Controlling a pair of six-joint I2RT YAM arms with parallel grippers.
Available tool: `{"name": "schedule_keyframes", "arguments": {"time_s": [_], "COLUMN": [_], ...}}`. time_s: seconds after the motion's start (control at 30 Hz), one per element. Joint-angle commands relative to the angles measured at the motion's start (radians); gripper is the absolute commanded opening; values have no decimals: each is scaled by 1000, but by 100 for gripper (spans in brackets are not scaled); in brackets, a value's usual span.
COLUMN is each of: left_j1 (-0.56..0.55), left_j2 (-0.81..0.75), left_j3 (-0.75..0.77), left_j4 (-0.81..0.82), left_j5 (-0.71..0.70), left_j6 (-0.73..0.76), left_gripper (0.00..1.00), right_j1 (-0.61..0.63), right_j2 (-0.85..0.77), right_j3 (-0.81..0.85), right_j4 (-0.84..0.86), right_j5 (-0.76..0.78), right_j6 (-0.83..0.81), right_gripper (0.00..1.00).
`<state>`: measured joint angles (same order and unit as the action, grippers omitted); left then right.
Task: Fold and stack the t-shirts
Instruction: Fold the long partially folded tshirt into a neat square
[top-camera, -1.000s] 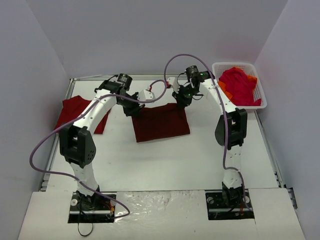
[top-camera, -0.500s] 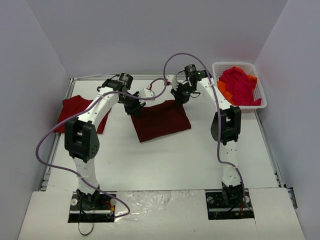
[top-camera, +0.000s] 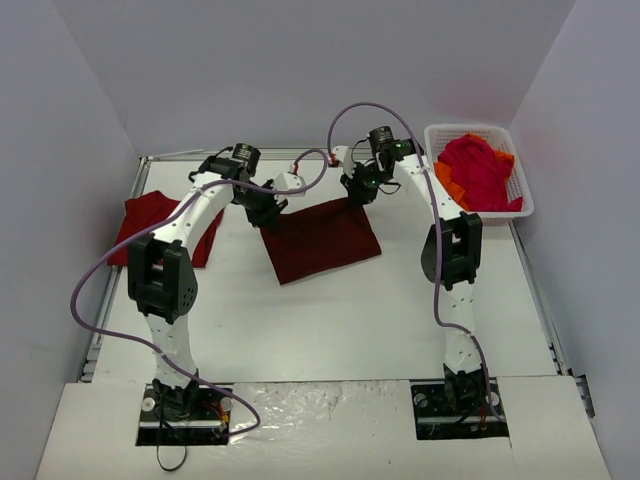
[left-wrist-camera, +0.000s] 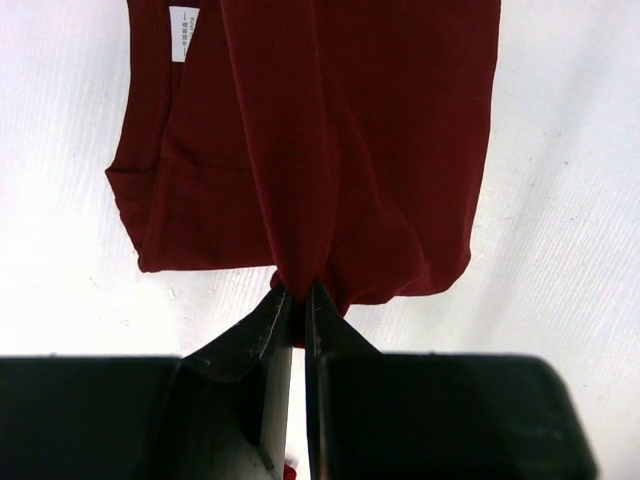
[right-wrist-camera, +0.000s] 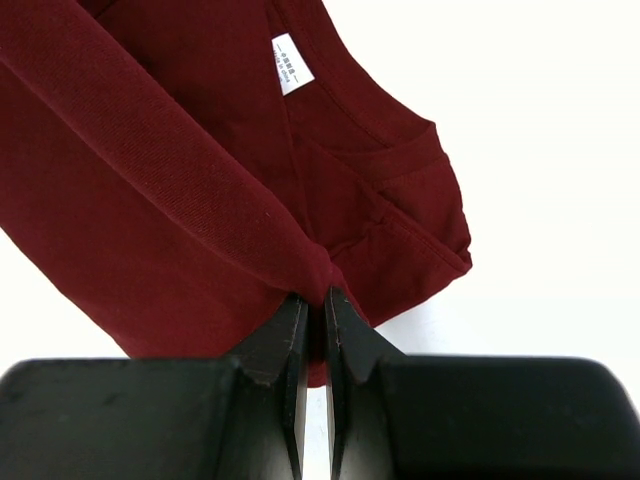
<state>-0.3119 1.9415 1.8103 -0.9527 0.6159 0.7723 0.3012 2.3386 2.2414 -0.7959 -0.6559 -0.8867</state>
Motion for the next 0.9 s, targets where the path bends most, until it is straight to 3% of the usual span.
{"name": "schedule_keyframes", "arguments": {"time_s": [0.0,0.87], "left_j1": [11,60], "left_j2": [-18,48], "left_j3": [46,23], "left_j4": [-3,113], "left_j5": [35,-38], "left_j6": [-13,-120], "left_gripper": [2,2], "right_j1": [-10,49], "right_j2": [-33,228], "right_j3": [47,276], "right_j4": [-6,81], "right_j5": [-37,-48], "right_j6": [8,66], "right_gripper": [0,0]}}
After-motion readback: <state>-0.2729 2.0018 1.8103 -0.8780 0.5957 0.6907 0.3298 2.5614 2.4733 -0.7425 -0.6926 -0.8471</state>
